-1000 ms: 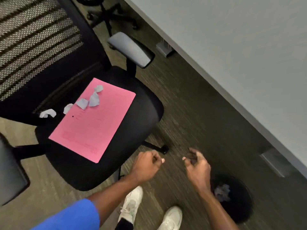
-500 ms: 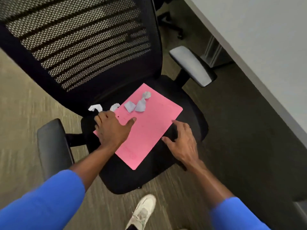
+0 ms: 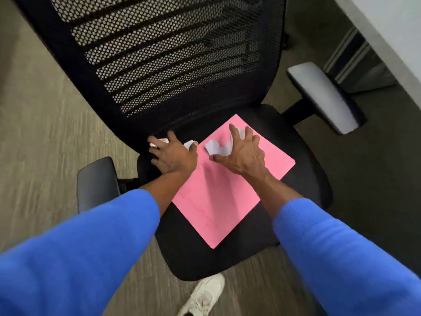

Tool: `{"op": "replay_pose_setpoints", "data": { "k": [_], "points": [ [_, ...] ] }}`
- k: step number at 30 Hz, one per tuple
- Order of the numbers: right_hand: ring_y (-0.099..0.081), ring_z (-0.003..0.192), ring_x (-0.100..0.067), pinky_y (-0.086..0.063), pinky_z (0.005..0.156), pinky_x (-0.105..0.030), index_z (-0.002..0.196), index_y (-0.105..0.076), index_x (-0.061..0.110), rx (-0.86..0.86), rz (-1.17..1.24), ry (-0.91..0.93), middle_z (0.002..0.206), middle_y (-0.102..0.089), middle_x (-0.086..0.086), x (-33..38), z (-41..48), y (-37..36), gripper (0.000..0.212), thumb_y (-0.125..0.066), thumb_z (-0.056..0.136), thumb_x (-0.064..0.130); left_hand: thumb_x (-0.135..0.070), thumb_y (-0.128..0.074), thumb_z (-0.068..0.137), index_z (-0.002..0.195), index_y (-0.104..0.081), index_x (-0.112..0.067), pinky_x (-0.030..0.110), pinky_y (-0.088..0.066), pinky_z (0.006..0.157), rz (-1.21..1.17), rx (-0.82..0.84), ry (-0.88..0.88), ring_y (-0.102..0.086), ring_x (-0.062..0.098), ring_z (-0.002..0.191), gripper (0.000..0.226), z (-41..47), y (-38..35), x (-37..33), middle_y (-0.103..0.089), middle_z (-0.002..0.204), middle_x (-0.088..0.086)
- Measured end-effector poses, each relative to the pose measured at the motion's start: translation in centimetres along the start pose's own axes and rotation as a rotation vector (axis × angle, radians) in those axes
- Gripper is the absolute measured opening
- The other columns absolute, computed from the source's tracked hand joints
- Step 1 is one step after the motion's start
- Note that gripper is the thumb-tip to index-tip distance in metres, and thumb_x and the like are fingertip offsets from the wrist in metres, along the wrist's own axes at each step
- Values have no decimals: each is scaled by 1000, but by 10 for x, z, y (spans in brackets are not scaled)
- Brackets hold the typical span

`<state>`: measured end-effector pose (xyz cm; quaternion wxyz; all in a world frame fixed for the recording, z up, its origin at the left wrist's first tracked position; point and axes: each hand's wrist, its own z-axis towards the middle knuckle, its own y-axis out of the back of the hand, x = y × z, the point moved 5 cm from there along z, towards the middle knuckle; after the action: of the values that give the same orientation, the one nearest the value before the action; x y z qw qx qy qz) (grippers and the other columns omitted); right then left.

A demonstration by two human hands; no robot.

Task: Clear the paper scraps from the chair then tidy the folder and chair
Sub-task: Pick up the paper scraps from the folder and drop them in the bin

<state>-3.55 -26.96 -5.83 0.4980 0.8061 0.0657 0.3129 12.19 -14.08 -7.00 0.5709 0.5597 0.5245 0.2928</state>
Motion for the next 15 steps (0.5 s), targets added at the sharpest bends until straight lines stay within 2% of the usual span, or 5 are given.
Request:
{"op": "replay_pose_setpoints", "data": {
  "k": [4, 8, 12, 15],
  "points": [
    [-27, 145, -40, -50, 95, -52, 163, -11, 38, 6, -110, 6, 167, -13, -17, 16, 16, -12, 116, -68, 72, 84, -68, -63, 89, 148, -38, -17, 58, -42, 109, 15, -28, 32, -38, 49, 139, 81, 3, -15, 5, -24, 159, 31],
    [-26, 144, -40, -52, 89, -52, 163, -15, 37, -1, -168, 32, 164, -18, -18, 19, 22, -20, 107, -65, 78, 80, -68, -57, 93, 158, -29, -25, 59, -39, 112, 43, -19, 25, -27, 54, 148, 83, 14, -25, 10, -18, 163, 30],
    [-29, 139, -38, -46, 73, -44, 156, -33, 34, -41, -195, 110, 151, -33, -14, 17, 21, -25, 80, -62, 89, 67, -61, -58, 96, 147, -50, -23, 54, -38, 112, 78, -41, -6, -39, 46, 138, 64, 19, -28, 9, -31, 156, 26],
    [-33, 133, -36, -55, 74, -44, 145, -50, 32, -80, -171, 164, 144, -40, -12, 16, 17, -32, 53, -59, 98, 56, -47, -65, 97, 133, -64, -15, 54, -41, 110, 40, -60, -59, -40, 42, 137, 48, 22, -28, 4, -42, 149, 21]
  ]
}}
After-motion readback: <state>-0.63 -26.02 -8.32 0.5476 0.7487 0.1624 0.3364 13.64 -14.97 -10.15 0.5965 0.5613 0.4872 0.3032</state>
